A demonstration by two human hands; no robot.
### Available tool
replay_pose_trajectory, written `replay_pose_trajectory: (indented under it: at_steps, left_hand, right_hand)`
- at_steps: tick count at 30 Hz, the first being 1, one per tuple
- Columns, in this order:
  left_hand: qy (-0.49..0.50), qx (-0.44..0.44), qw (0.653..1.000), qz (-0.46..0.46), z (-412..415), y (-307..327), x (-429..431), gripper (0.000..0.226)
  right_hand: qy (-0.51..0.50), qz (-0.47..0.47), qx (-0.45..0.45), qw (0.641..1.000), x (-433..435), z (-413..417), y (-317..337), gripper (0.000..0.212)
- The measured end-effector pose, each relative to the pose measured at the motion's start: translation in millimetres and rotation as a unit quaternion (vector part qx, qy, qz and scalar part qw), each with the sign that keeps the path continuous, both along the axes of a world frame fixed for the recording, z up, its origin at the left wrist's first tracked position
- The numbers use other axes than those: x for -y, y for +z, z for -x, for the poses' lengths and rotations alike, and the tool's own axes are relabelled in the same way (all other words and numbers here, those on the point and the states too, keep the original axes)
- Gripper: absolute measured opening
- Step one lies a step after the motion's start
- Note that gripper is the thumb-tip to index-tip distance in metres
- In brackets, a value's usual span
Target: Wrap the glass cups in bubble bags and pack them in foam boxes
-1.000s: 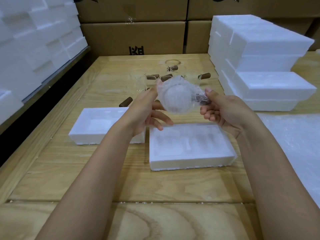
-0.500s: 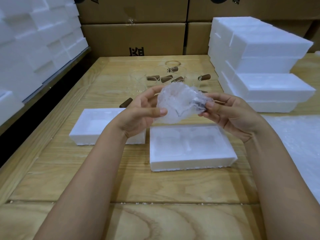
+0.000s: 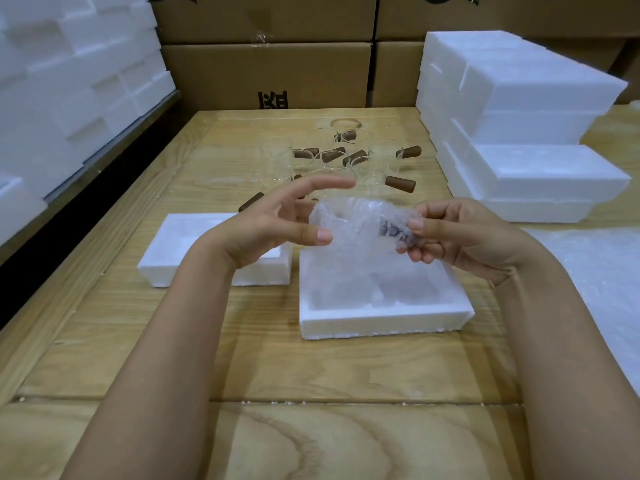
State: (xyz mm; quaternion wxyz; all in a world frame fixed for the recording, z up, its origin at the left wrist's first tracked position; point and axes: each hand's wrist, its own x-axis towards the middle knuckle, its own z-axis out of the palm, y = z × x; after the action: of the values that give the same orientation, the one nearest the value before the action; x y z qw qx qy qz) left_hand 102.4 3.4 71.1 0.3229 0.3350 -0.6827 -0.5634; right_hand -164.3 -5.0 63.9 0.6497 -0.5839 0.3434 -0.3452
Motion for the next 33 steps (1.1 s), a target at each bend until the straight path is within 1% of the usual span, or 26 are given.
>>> replay_pose_trajectory:
  at_steps: [2,4,6,8,11,15,17,21,27,33]
  left_hand:
    - [0.003,0.046,0.999,0.029,-0.8,1.7,-1.5,0.049]
    - [0.005,0.069,0.997,0.042,-1.0,2.1,-3.2,0.039]
    - [-0.008,0.084,0.995,0.048,-0.6,2.0,-4.9,0.033]
    - [-0.022,0.113,0.992,0.056,0.1,1.6,-5.1,0.033]
    - [-0.012,0.161,0.985,0.059,0.0,1.5,-4.4,0.032]
    - [0.002,0.197,0.978,0.066,0.9,1.6,-5.5,0.030]
    - [0.007,0.220,0.973,0.076,1.5,1.3,-5.6,0.028]
    - [0.017,0.255,0.964,0.078,3.3,-2.4,-3.1,0.024]
    - [0.020,0.269,0.960,0.075,4.9,-4.4,-0.2,0.025]
    - [0.016,0.276,0.956,0.100,7.2,-2.6,-2.8,0.031]
  right_hand:
    - [0.012,0.000,-0.025,1.000,-0.2,-0.2,-0.9,0.017]
    - [0.023,-0.001,-0.039,0.999,-0.3,-0.3,-1.5,0.014]
    - [0.032,-0.002,-0.053,0.998,-0.3,0.2,-1.6,0.011]
    - [0.041,-0.005,-0.075,0.996,0.0,0.6,-1.3,0.014]
    - [0.049,0.000,-0.123,0.991,-0.6,0.5,-0.5,0.024]
    - [0.052,0.019,-0.170,0.984,-2.3,-1.8,0.2,0.026]
    - [0.049,0.026,-0.188,0.981,-2.9,-3.3,-0.1,0.024]
    - [0.032,0.035,-0.212,0.976,-2.7,-4.0,-0.7,0.007]
    - [0.022,0.027,-0.257,0.966,-3.3,-7.1,0.8,0.009]
    - [0.006,0.052,-0.282,0.958,-3.8,-6.3,0.1,0.007]
